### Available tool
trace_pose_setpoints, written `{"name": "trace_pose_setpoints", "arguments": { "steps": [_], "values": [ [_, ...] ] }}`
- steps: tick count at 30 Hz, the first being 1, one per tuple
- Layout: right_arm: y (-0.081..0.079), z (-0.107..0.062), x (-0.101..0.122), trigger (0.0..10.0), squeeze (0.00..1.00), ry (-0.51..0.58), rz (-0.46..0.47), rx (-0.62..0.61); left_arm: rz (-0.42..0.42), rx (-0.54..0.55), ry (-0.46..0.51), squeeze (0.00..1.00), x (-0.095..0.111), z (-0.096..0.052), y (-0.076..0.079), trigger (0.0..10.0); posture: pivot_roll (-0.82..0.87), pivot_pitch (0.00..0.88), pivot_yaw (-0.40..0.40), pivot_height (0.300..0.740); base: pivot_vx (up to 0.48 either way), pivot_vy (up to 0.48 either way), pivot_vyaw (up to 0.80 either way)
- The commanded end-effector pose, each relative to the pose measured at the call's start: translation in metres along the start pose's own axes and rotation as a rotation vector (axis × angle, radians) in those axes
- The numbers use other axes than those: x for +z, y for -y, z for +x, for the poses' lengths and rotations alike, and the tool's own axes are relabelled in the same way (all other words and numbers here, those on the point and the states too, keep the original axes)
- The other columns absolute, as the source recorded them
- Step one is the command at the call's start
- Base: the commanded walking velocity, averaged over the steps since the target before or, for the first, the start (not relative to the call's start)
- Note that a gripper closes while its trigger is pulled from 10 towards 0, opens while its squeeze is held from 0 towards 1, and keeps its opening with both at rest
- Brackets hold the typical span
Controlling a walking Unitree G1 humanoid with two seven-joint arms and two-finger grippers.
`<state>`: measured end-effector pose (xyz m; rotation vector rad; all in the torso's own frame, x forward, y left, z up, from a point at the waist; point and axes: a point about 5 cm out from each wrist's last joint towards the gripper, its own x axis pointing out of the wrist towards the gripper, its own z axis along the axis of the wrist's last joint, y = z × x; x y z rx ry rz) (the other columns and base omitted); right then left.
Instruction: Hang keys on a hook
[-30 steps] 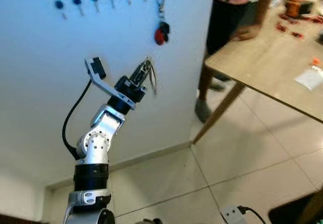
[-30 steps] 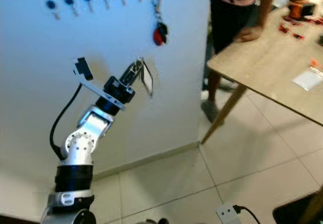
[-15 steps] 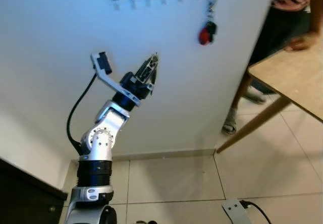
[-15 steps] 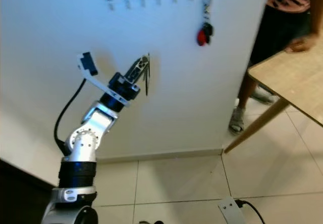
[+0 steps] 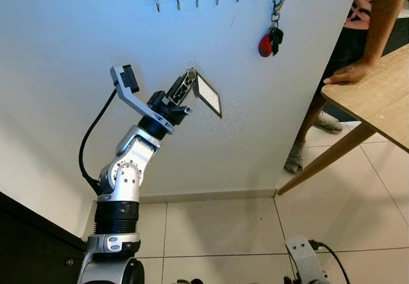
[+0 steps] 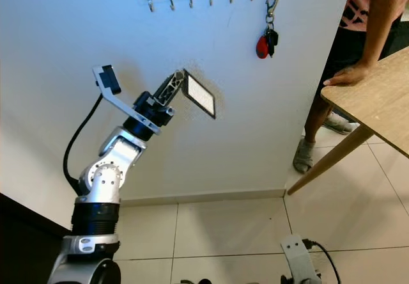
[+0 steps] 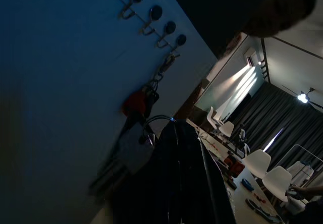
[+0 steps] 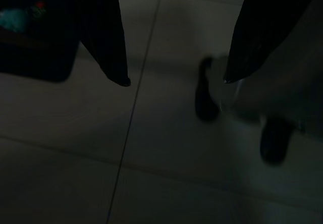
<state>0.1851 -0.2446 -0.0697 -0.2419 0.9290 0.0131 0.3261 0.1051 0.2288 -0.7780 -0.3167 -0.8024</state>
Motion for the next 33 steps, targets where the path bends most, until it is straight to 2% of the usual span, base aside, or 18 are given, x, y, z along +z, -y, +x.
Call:
{"name": "trace_pose_setpoints", "arguments": {
  "steps": [1,6,11,13,17,22,33],
  "values": [
    [0.001,0.002,0.015,10.0,0.0,0.078,0.058,-0.005,0.05,0.003,0.001,0.0,0.007,0.0,-0.003,10.0,-0.19,0.094,0.122,0.74,0.0,0.0,0.0],
    [0.003,0.004,0.034,10.0,0.0,0.142,0.058,-0.008,0.067,0.005,-0.008,0.0,0.007,0.0,-0.004,10.0,-0.19,0.095,0.123,0.74,0.0,0.0,0.0],
    [0.001,0.004,0.035,10.0,0.0,0.135,0.043,-0.003,0.057,-0.016,-0.012,0.0,0.005,-0.003,-0.002,10.0,-0.19,0.094,0.123,0.74,0.0,0.0,0.0],
    [-0.006,0.004,0.025,10.0,0.0,0.092,0.009,0.014,0.054,-0.04,-0.006,0.0,0.004,-0.005,0.001,10.0,-0.19,0.095,0.121,0.74,0.0,0.0,0.0],
    [-0.009,0.004,0.019,10.0,0.0,0.07,-0.001,0.022,0.05,-0.06,0.0,0.0,0.004,-0.006,0.004,10.0,-0.19,0.095,0.121,0.74,0.0,0.0,0.0],
    [-0.018,0.001,-0.005,10.0,0.0,-0.017,-0.055,0.053,0.032,-0.165,0.011,0.0,0.004,-0.011,0.016,10.0,-0.18,0.096,0.118,0.74,0.299,0.0,0.0],
    [-0.017,-0.003,-0.021,10.0,0.0,-0.066,-0.068,0.06,0.024,-0.231,-0.006,0.0,0.001,-0.015,0.023,10.0,-0.18,0.097,0.118,0.74,0.369,0.0,0.0]
  ]
}}
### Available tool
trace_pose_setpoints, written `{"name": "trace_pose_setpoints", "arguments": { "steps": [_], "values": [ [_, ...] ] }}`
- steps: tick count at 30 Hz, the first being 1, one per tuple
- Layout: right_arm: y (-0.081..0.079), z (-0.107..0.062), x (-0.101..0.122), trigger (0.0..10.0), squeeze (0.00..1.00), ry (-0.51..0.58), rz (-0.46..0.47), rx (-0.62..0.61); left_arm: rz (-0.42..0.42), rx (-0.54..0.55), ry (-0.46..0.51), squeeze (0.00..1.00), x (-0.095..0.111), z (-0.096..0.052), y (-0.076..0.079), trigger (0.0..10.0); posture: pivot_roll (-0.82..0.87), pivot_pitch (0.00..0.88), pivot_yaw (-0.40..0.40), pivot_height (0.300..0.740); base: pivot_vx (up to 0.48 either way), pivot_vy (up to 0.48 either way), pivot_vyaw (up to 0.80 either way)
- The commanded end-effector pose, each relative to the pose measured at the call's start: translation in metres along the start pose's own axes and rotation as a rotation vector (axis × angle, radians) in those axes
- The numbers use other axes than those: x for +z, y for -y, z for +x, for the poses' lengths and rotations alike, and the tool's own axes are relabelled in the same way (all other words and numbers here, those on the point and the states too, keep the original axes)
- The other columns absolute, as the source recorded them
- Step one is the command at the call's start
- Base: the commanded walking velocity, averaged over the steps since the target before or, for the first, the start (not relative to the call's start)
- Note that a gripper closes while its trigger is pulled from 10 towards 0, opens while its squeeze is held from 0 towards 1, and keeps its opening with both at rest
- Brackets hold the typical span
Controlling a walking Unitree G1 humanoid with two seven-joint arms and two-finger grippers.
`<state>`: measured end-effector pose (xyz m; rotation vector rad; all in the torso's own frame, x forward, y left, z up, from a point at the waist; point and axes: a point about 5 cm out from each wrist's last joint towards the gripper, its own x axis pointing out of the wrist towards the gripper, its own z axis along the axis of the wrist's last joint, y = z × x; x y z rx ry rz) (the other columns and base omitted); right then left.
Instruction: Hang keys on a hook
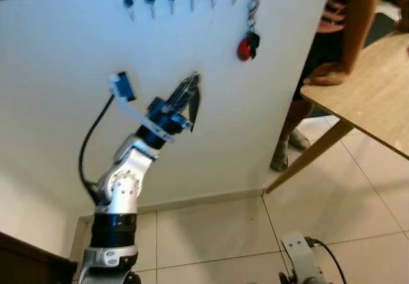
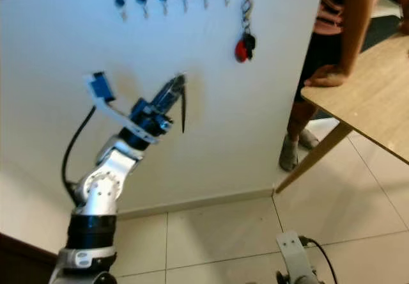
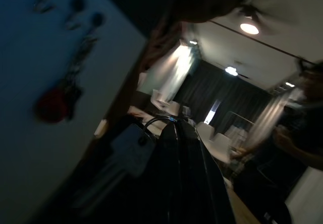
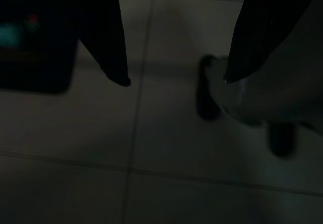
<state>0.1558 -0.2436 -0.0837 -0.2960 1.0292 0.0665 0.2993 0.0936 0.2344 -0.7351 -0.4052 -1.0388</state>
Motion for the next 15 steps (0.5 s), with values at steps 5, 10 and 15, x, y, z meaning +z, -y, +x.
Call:
{"name": "trace_pose_setpoints", "arguments": {
  "steps": [5,10,15],
  "values": [
    [-0.0087,0.002,0.0067,10.0,0.0,0.021,0.0,0.025,0.015,0.004,0.006,0.0,0.0051,-0.0078,-0.0001,10.0,-0.18,0.096,0.114,0.74,0.404,0.205,0.0],
    [-0.0079,0.0018,0.0063,10.0,0.0,0.02,-0.006,0.027,0.017,0.001,0.006,0.0,0.0054,-0.0081,0.0007,10.0,-0.18,0.095,0.112,0.74,0.412,0.152,0.0],
    [-0.0065,0.0021,0.0123,10.0,0.0,0.054,0.006,0.046,0.023,0.002,0.008,0.0,0.008,-0.0102,0.0007,10.0,-0.18,0.093,0.111,0.74,0.0,0.0,0.0]
  ]
}}
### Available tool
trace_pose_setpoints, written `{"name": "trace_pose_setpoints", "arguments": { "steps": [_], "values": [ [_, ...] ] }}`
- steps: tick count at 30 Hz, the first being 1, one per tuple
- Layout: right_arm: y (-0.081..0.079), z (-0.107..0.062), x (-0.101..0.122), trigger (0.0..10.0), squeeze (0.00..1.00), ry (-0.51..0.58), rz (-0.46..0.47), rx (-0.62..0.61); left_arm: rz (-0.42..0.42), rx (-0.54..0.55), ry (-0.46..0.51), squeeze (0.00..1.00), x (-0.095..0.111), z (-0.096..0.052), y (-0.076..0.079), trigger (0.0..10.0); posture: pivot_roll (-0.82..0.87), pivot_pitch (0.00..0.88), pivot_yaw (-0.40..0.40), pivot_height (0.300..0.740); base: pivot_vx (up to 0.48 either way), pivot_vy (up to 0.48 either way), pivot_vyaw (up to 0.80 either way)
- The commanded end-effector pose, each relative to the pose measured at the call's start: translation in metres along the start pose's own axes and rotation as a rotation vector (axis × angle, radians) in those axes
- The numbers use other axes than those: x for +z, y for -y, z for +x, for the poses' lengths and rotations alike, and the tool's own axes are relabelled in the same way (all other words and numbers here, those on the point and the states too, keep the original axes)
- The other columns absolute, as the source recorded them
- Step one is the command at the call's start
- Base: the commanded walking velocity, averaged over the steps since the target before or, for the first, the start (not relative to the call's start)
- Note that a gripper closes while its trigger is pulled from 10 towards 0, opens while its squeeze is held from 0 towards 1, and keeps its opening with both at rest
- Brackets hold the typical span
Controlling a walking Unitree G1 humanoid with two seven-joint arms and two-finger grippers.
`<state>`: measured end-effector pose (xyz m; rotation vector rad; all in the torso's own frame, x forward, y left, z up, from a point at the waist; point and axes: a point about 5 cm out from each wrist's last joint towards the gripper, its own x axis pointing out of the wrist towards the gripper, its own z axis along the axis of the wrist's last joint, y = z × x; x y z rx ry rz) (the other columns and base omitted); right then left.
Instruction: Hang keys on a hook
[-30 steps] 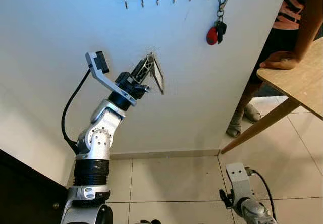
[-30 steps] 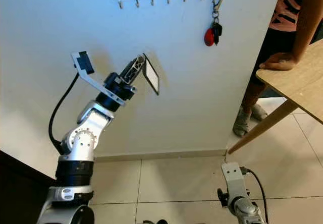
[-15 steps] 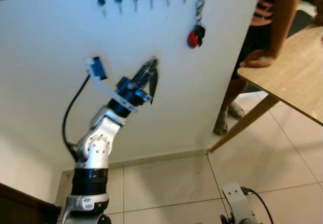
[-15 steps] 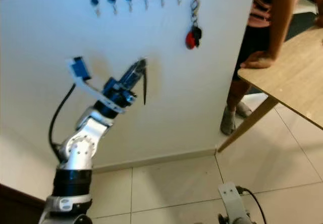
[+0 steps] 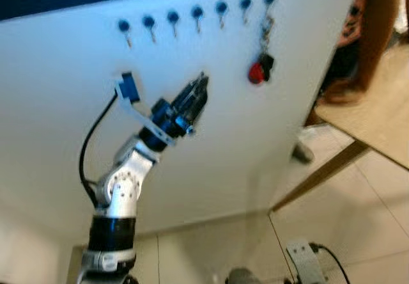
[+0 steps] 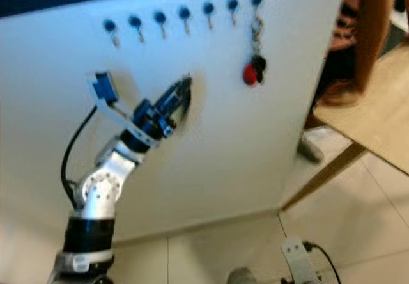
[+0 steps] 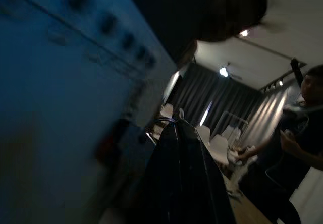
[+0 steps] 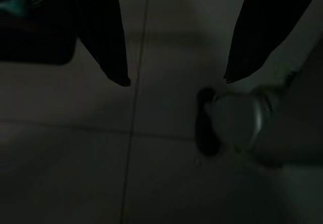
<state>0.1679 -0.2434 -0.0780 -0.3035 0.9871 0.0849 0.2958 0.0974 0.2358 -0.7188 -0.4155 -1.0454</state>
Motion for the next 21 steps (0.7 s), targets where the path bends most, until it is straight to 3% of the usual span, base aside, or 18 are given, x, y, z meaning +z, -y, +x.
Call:
{"name": "trace_pose_setpoints", "arguments": {
  "steps": [1,8,10,12,14,17,21],
  "values": [
    [-0.009,0.001,0.003,10.0,0.0,0.033,0.037,0.052,0.011,0.01,0.01,0.0,0.006,-0.008,-0.002,10.0,-0.18,0.093,0.111,0.74,0.0,0.0,0.0],
    [-0.012,0.0,0.024,10.0,0.0,0.178,0.109,0.213,0.036,-0.017,0.011,0.0,0.015,-0.014,-0.001,10.0,-0.18,0.098,0.115,0.74,0.0,0.0,0.0],
    [-0.004,-0.003,0.043,10.0,0.0,0.289,0.14,0.273,0.052,-0.027,0.009,0.0,0.019,-0.015,-0.001,10.0,-0.18,0.098,0.115,0.74,0.0,0.0,0.0],
    [-0.001,-0.004,0.05,10.0,0.0,0.331,0.153,0.291,0.055,-0.032,0.01,0.0,0.02,-0.015,-0.001,10.0,-0.18,0.098,0.115,0.74,0.0,0.0,0.0],
    [0.011,-0.009,0.073,10.0,0.0,0.46,0.185,0.342,0.059,-0.046,0.006,0.0,0.023,-0.016,0.001,10.0,-0.19,0.102,0.119,0.74,0.0,0.0,0.0],
    [0.02,-0.02,0.097,10.0,0.0,0.6,0.161,0.443,0.063,-0.069,-0.005,0.0,0.024,-0.016,0.003,10.0,-0.19,0.104,0.124,0.74,0.0,0.0,0.0],
    [0.023,-0.031,0.112,10.0,0.0,0.689,0.125,0.557,0.061,-0.108,-0.029,0.0,0.025,-0.018,0.006,10.0,-0.19,0.106,0.125,0.74,0.0,0.0,0.0]
  ]
}}
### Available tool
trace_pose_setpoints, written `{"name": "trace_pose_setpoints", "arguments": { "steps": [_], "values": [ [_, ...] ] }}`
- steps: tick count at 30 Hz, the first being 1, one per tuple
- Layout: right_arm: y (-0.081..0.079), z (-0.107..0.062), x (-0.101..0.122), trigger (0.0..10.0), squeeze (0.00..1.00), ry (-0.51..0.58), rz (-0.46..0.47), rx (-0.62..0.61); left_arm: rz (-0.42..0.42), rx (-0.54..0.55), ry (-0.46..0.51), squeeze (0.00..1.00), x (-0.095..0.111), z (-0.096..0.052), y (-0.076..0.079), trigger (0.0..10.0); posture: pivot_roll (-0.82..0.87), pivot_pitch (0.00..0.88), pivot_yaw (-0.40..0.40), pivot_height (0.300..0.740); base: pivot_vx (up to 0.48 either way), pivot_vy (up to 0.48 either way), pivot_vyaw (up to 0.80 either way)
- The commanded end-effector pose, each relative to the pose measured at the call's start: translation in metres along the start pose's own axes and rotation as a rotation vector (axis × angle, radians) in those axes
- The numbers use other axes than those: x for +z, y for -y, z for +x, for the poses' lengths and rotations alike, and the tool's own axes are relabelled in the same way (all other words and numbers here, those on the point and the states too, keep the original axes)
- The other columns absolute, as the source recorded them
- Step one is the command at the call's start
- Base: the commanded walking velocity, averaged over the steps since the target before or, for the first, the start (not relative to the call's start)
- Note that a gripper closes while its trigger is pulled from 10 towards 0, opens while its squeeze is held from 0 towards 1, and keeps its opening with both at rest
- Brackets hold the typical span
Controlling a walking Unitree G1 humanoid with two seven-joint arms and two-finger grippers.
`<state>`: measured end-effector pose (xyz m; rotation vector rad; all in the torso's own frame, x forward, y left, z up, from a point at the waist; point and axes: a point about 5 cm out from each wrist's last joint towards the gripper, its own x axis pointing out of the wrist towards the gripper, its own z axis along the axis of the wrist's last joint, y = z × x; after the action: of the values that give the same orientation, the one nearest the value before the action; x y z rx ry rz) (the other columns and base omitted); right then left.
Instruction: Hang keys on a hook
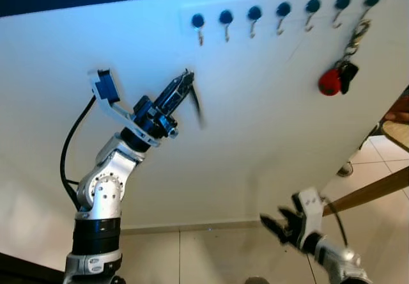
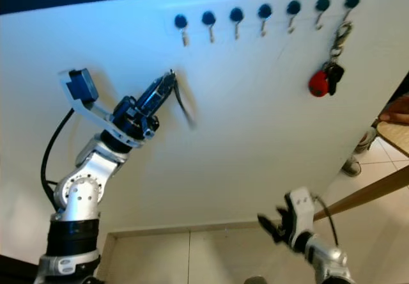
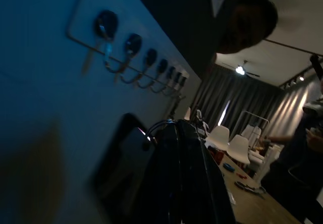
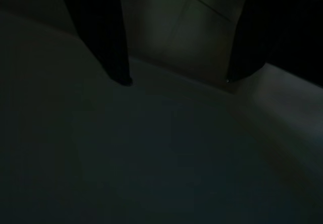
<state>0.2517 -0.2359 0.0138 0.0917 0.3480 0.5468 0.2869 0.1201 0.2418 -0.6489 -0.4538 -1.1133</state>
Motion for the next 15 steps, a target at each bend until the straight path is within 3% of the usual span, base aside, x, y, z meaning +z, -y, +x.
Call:
{"name": "trace_pose_setpoints", "arguments": {
  "steps": [1,5,7,8,11,14,15],
  "values": [
    [-0.008,-0.002,0.005,10.0,0.0,0.029,0.031,0.121,0.008,-0.046,-0.016,0.0,0.006,-0.004,0.005,10.0,-0.19,0.106,0.124,0.74,0.0,0.0,0.0],
    [-0.017,-0.011,0.032,10.0,0.0,0.136,0.03,0.308,0.017,-0.079,-0.038,0.0,0.01,-0.006,0.008,10.0,-0.19,0.106,0.124,0.74,0.0,0.0,0.0],
    [-0.019,-0.013,0.038,10.0,0.0,0.158,0.028,0.34,0.021,-0.084,-0.042,0.0,0.01,-0.006,0.008,10.0,-0.19,0.106,0.124,0.74,0.0,0.0,0.0],
    [-0.024,-0.021,0.064,10.0,0.0,0.258,0.025,0.427,0.033,-0.096,-0.044,0.0,0.014,-0.006,0.009,10.0,-0.19,0.105,0.124,0.74,0.0,0.0,0.0],
    [-0.028,-0.024,0.094,10.0,0.0,0.389,0.02,0.464,0.054,-0.097,-0.031,0.0,0.02,-0.003,0.008,10.0,-0.19,0.105,0.128,0.74,0.0,0.0,0.0],
    [-0.03,-0.025,0.104,10.0,0.0,0.431,0.024,0.48,0.061,-0.097,-0.023,0.0,0.022,-0.002,0.007,10.0,-0.19,0.105,0.128,0.74,0.0,0.0,0.0],
    [-0.038,-0.024,0.118,10.0,0.0,0.492,0.026,0.516,0.075,-0.094,-0.02,0.0,0.025,0.001,0.006,10.0,-0.2,0.105,0.129,0.74,0.0,0.0,0.0]
  ]
}}
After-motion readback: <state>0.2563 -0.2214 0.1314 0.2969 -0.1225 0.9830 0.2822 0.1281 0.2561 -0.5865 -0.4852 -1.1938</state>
